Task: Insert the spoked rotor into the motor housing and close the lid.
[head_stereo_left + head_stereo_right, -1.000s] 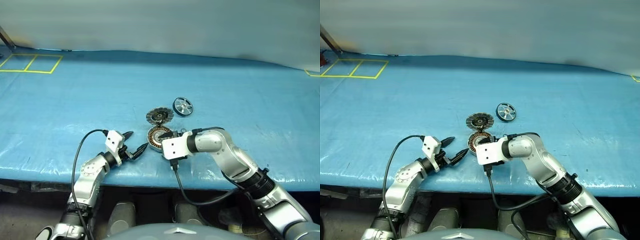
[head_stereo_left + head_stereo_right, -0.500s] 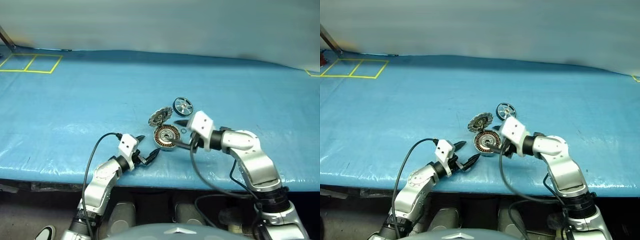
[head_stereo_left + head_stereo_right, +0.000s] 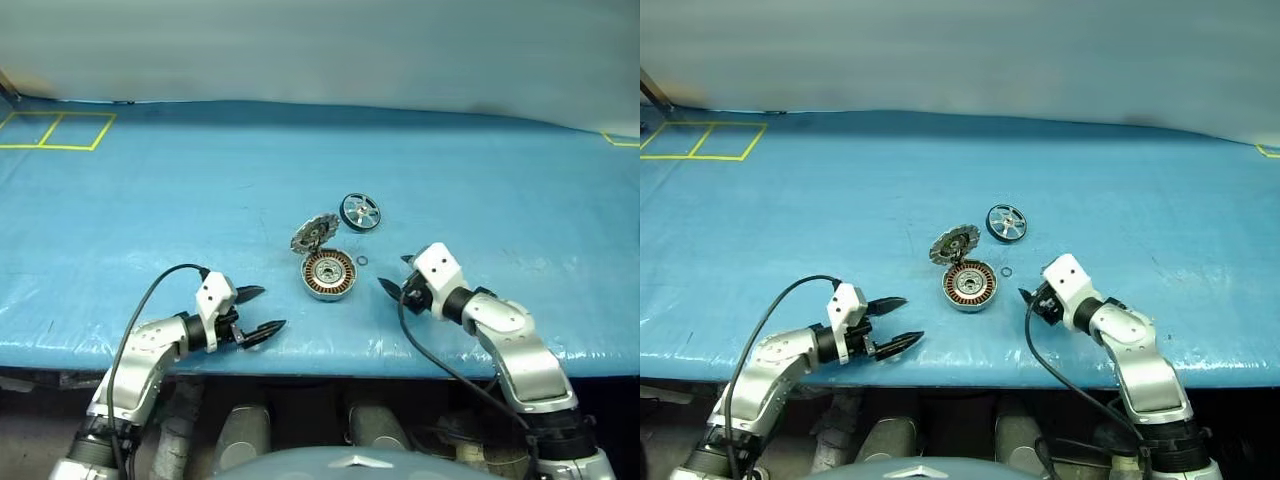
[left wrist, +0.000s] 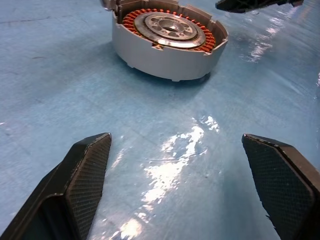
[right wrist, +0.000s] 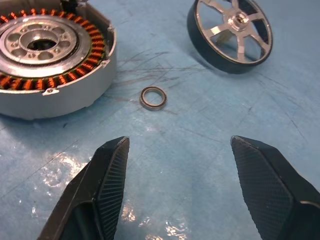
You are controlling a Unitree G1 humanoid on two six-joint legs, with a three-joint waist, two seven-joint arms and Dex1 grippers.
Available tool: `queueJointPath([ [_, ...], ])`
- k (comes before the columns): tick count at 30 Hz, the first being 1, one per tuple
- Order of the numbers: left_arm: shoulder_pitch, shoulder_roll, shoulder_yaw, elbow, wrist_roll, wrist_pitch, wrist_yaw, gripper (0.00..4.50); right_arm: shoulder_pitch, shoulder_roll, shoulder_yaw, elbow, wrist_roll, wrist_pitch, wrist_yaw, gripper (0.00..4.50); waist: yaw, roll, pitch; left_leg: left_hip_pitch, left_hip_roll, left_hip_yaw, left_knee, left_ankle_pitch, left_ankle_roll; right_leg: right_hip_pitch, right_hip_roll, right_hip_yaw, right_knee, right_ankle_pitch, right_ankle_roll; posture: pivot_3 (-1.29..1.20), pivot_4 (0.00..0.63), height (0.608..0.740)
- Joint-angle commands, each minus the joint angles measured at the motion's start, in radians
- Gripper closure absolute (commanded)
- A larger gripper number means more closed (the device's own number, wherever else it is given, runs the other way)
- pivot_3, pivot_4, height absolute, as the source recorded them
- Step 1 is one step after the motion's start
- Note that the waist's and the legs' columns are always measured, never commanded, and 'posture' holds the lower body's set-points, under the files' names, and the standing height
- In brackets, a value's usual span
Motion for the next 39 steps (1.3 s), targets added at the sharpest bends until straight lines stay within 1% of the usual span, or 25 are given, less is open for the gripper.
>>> queueJointPath([
  [1, -0.017, 0.003, 0.05, 0.049, -0.03, -0.057, -0.038, 0.0, 0.007, 0.023, 0.001, -0.04, 0.045, -0.035, 0.004, 2.01, 0.002, 0.0, 0.0, 0.0, 0.0, 0.0, 0.0, 0.0, 0.0, 0.0, 0.0, 0.0, 0.0, 0.0, 0.0, 0.0, 0.15, 0.74],
  [4, -0.024, -0.003, 0.057, 0.085, -0.018, -0.084, -0.044, 0.0, 0.012, 0.022, 0.011, -0.037, 0.041, -0.044, -0.005, 2.99, 0.003, 0.0, 0.0, -0.001, -0.001, 0.0, 0.0, 0.0, 0.0, 0.0, 0.0, 0.001, 0.0, 0.0, 0.001, 0.0, 0.15, 0.74],
  [5, -0.025, -0.005, 0.057, 0.096, -0.014, -0.093, -0.042, 0.0, 0.014, 0.02, 0.015, -0.035, 0.04, -0.044, -0.006, 3.24, 0.004, 0.0, 0.0, -0.001, -0.001, 0.0, 0.0, 0.0, 0.0, 0.0, 0.0, 0.001, -0.001, 0.0, 0.001, 0.0, 0.15, 0.74],
  [6, -0.027, -0.008, 0.057, 0.105, -0.011, -0.1, -0.04, 0.0, 0.015, 0.016, 0.022, -0.03, 0.033, -0.046, -0.009, 3.63, 0.004, 0.0, 0.0, -0.001, -0.001, 0.0, 0.0, 0.0, 0.0, 0.0, 0.0, 0.001, -0.001, 0.0, 0.001, 0.0, 0.15, 0.74],
  [7, -0.028, -0.011, 0.055, 0.113, -0.009, -0.107, -0.039, 0.0, 0.016, 0.018, 0.025, -0.029, 0.036, -0.037, -0.01, 3.87, 0.004, 0.0, 0.0, -0.001, -0.001, 0.0, 0.0, 0.0, 0.0, 0.0, 0.0, 0.001, 0.0, 0.0, 0.001, 0.0, 0.15, 0.74],
  [8, -0.028, -0.015, 0.052, 0.119, -0.006, -0.113, -0.037, 0.0, 0.017, 0.02, 0.032, -0.028, 0.035, -0.034, -0.012, 4.25, 0.004, 0.0, 0.0, -0.001, -0.001, 0.0, 0.0, 0.0, 0.0, 0.0, 0.0, 0.001, 0.0, 0.0, 0.001, 0.0, 0.15, 0.74],
  [19, -0.042, -0.062, 0.021, 0.152, 0.029, -0.142, -0.019, 0.0, -0.031, 0.087, 0.099, 0.026, 0.015, -0.053, -0.07, 4.25, 0.003, 0.0, 0.0, 0.0, 0.0, 0.0, 0.001, 0.0, 0.0, 0.001, 0.0, 0.001, 0.0, 0.001, 0.001, 0.0, 0.15, 0.74],
  [23, -0.046, -0.069, 0.016, 0.151, 0.033, -0.138, -0.019, 0.0, -0.045, 0.093, 0.125, 0.056, 0.0, -0.067, -0.078, 4.25, 0.004, 0.0, 0.0, 0.0, -0.001, 0.0, 0.001, 0.0, 0.0, 0.001, 0.0, 0.001, 0.0, 0.001, 0.002, 0.0, 0.15, 0.74],
  [25, -0.047, -0.071, 0.017, 0.153, 0.035, -0.138, -0.019, 0.0, -0.048, 0.091, 0.131, 0.053, 0.013, -0.062, -0.062, 4.25, 0.003, 0.0, 0.0, 0.0, -0.001, 0.0, 0.001, 0.0, 0.0, 0.001, 0.0, 0.001, 0.0, 0.003, 0.005, 0.0, 0.15, 0.74],
  [31, -0.046, -0.073, 0.015, 0.154, 0.034, -0.137, -0.019, 0.0, -0.048, 0.066, 0.157, 0.022, 0.04, -0.04, 0.004, 4.25, 0.002, 0.0, 0.0, 0.0, 0.0, 0.0, 0.001, 0.0, 0.0, 0.001, 0.0, 0.001, 0.0, 0.003, 0.005, 0.0, 0.15, 0.74],
  [39, -0.046, -0.077, 0.014, 0.151, 0.033, -0.136, -0.015, 0.0, -0.07, 0.071, 0.181, 0.023, 0.03, -0.039, 0.001, 4.25, 0.003, 0.0, 0.0, 0.0, 0.0, 0.0, 0.001, 0.0, 0.0, 0.001, 0.0, 0.001, 0.0, 0.003, 0.005, 0.0, 0.15, 0.74],
])
